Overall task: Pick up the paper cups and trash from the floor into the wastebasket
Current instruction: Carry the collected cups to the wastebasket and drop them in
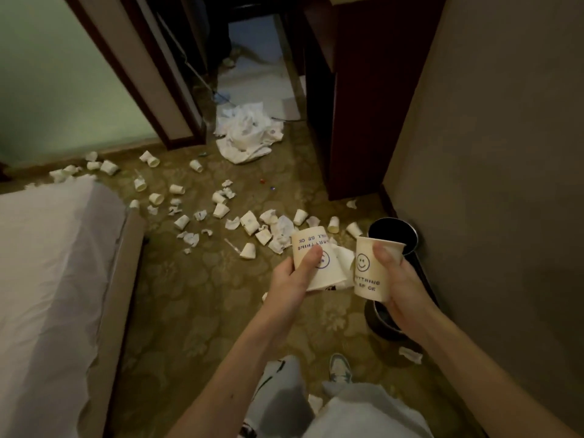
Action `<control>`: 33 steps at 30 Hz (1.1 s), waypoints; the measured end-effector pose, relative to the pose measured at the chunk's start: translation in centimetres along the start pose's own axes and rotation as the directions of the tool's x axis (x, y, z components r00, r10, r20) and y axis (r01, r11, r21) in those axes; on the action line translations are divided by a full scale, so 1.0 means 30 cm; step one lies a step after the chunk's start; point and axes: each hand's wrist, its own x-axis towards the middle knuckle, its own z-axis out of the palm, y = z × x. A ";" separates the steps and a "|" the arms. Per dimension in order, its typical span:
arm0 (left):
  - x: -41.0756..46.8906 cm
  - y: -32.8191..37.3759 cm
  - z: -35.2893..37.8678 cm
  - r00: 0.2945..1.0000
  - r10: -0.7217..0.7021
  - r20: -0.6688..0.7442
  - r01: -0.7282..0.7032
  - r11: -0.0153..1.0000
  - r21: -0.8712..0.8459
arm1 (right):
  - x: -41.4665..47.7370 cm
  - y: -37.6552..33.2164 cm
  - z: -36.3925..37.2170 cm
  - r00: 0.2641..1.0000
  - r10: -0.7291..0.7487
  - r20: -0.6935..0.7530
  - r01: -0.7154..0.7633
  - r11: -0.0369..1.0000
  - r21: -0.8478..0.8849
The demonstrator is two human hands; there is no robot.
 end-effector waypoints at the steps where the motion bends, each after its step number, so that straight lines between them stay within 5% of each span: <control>1: 0.040 0.019 0.007 1.000 -0.005 0.017 0.005 1.000 0.015 | 0.028 -0.009 -0.008 1.000 0.000 -0.011 0.000 1.000 0.016; 9: 0.366 0.102 0.068 0.968 -0.113 0.226 0.080 0.985 0.151 | 0.183 0.011 -0.082 0.966 0.089 -0.243 -0.037 0.977 0.212; 16: 0.609 0.032 0.168 0.838 -0.290 0.463 0.131 0.929 0.346 | 0.215 0.160 -0.100 0.758 0.228 -0.611 0.096 0.888 0.451; 21: 0.741 -0.068 0.261 0.737 -0.455 0.500 0.183 0.846 0.500 | 0.272 0.263 -0.127 0.592 0.322 -0.739 0.198 0.830 0.521; 26: 0.922 -0.277 0.391 0.662 -0.588 0.465 0.185 0.728 0.660 | 0.396 0.396 -0.258 0.514 0.364 -0.777 0.232 0.813 0.534; 33: 1.260 -0.792 0.566 0.707 -0.611 0.355 0.127 0.605 0.786 | 0.699 0.787 -0.570 0.490 0.493 -0.719 0.100 0.788 0.608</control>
